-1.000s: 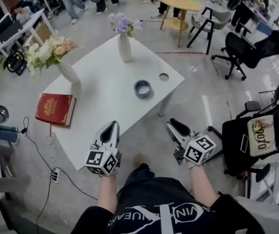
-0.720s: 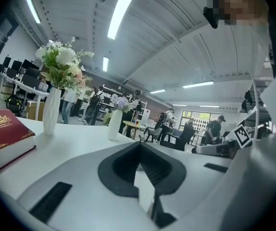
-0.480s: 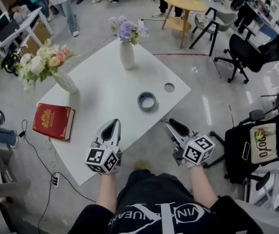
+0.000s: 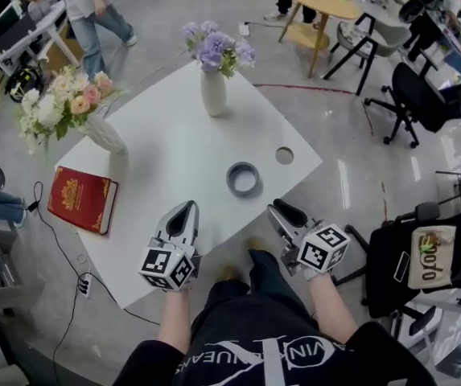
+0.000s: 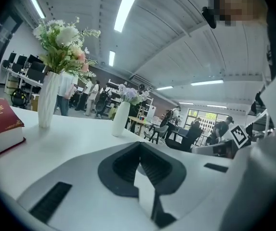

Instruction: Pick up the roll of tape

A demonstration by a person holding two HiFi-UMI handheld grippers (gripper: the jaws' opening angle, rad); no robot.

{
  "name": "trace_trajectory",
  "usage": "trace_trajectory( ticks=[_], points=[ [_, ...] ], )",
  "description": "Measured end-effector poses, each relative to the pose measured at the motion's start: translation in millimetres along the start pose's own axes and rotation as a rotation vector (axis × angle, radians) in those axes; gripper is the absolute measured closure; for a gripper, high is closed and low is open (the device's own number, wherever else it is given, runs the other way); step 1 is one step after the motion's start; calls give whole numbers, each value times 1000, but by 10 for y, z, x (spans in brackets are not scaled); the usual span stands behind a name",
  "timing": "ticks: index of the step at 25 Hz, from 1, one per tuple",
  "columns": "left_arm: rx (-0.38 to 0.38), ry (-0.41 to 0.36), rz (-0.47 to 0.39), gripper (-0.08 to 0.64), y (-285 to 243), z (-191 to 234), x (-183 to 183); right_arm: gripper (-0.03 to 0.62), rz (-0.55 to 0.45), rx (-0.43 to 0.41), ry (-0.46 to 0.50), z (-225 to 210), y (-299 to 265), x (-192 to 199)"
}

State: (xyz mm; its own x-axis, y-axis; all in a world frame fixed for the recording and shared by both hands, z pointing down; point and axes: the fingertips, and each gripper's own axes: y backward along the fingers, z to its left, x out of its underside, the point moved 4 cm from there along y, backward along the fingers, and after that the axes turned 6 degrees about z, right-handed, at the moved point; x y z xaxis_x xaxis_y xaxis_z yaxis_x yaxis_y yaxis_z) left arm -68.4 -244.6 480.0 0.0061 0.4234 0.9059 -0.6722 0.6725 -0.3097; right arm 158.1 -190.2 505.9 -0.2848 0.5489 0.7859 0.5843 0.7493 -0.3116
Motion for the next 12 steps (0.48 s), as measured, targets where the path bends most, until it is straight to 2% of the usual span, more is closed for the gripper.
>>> trace_trajectory(
  ticks=[6,12],
  points=[
    [-53,32,-11,560,-242,70,-60,480,67,-38,44,-227,-335,-231],
    [-83,41,24,560,-426,110,35,477,139,-7,66,-444,-531,-217]
  ],
)
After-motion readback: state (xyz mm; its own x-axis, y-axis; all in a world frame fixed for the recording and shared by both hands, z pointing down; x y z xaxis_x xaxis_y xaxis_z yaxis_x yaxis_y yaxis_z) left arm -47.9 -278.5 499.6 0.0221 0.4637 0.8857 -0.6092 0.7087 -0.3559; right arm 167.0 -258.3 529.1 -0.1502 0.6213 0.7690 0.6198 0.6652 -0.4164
